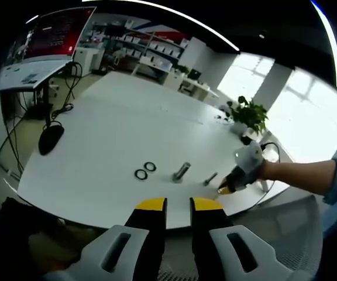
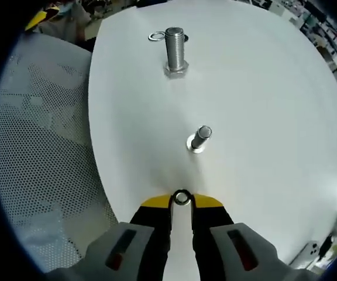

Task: Place the washer onto the threaded stud by aligning its center hole with the stud, sliding it down to the base, and recovering from edge contact or off-axis alignment until the washer reaches the visible bottom stop.

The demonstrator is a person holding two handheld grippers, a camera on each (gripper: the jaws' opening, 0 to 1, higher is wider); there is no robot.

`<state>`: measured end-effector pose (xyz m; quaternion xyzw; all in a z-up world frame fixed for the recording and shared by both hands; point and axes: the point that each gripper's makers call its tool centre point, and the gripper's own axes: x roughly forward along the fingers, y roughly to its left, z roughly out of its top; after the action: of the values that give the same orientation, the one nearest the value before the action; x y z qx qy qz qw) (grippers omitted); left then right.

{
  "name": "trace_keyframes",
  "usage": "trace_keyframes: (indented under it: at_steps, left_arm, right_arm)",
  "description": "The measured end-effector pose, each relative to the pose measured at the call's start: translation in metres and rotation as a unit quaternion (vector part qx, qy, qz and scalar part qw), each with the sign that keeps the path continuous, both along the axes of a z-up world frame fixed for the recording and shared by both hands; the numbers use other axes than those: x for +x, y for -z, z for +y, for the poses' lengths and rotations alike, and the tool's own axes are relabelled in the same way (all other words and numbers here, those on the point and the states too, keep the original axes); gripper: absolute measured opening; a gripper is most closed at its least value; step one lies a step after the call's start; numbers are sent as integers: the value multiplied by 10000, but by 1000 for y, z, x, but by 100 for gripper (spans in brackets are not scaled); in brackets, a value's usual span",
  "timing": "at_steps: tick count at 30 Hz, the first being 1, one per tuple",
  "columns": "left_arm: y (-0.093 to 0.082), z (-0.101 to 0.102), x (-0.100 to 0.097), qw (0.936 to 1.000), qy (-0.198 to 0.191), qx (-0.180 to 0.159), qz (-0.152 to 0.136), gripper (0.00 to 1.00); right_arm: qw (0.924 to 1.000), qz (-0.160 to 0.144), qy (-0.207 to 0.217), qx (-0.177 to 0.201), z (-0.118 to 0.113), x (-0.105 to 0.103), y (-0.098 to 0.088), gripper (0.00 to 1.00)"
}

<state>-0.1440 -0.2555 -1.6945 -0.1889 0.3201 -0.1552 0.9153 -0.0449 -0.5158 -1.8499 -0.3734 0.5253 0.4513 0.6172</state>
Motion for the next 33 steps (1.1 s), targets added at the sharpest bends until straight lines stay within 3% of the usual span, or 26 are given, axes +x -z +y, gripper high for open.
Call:
trace_keyframes:
  at_steps: [12,19,33]
  left_arm:
    - [0,0,-1,10000,9,1,24,13]
    - [1,0,-1,10000,23,7,33,13]
    - [6,-2,-4,9997,133,152,161,13]
  right_arm:
    - [9991,-200,63,377,9,8,-32,13]
    - [9975,-544,-67,436,14,18,-56,13]
    - [9940,-738,-109,798,33,28,-87,13]
